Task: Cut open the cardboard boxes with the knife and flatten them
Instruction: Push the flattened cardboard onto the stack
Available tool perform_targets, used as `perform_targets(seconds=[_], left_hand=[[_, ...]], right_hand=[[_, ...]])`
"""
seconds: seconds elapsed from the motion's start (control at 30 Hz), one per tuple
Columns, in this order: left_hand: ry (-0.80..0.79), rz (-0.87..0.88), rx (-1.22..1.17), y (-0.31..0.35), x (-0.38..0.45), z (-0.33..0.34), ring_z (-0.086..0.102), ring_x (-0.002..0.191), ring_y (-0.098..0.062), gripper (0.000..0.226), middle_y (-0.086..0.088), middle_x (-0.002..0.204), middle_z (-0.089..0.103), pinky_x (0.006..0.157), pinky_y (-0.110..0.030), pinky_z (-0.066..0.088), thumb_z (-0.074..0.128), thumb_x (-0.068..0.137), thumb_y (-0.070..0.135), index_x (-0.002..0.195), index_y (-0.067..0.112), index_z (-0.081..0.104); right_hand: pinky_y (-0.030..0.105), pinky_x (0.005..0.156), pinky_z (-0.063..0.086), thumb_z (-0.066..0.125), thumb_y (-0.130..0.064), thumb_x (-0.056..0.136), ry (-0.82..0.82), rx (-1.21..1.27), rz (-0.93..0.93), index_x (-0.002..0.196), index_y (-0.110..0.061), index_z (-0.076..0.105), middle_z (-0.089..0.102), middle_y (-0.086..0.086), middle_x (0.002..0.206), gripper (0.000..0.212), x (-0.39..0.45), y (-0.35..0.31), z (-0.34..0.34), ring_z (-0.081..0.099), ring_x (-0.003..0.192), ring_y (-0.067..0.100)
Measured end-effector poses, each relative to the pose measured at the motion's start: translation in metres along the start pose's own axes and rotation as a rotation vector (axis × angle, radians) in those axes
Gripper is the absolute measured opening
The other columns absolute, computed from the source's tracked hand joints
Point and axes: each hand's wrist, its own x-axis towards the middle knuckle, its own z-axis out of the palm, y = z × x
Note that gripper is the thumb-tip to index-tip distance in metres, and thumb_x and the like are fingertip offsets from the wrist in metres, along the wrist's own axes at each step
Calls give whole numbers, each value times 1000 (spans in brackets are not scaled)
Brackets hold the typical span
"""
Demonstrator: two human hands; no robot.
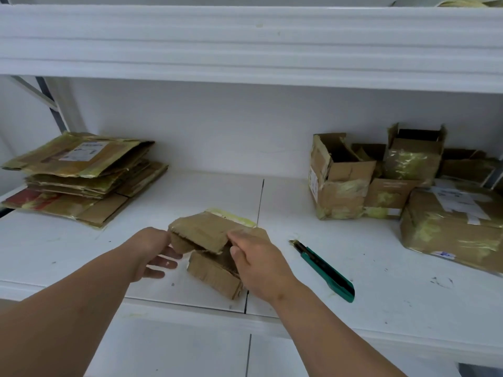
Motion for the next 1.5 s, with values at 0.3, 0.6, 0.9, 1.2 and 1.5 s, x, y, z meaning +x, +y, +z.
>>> perform_targets(seconds=[0.3, 0.6, 0.9, 1.2, 1.5], left_hand=[[309, 381, 475, -6, 16, 12, 49, 127, -26, 49, -4, 148, 46, 101, -33, 40, 35, 101, 17, 149, 28, 38], [-99, 468, 1041, -32, 32, 32, 48, 114, -24, 40, -3, 127, 46, 101, -43, 37, 31, 102, 48, 120, 20, 53], [-78, 566, 1078, -22, 43, 51, 13, 149, -23, 84, -7, 164, 5, 119, -37, 19, 45, 92, 59, 155, 12, 15], [-130, 662, 1224, -24, 65, 50, 6, 149, -21, 82, 2, 163, 6, 121, -38, 13, 22, 89, 71, 156, 25, 14], [-105, 737, 1192, -33, 75, 62, -11, 150, -16, 143, -1, 164, -9, 119, -31, -9, -39, 36, 86, 156, 17, -4]], right_hand=[[36, 122, 13, 43, -26, 99, -334, -230, -62, 152, -21, 36, 20, -7, 164, 54, 0, 17, 28, 13, 150, 16], [39, 100, 44, 35, -34, 105, -198, -71, 147, 130, -18, 53, 57, 5, 129, 35, 4, 23, 34, 52, 117, 26], [38, 123, -4, 38, -46, 95, -241, -381, 90, 159, -19, 10, -12, -6, 166, 75, 16, 31, 40, -11, 152, 17], [44, 123, -4, 24, -67, 95, -336, -424, 184, 158, -22, 18, 8, -7, 166, 77, 34, 44, 47, 1, 152, 15], [44, 122, -11, 5, -68, 81, -357, -449, 174, 158, -28, -2, -13, -7, 166, 87, 43, 47, 62, -16, 151, 15]])
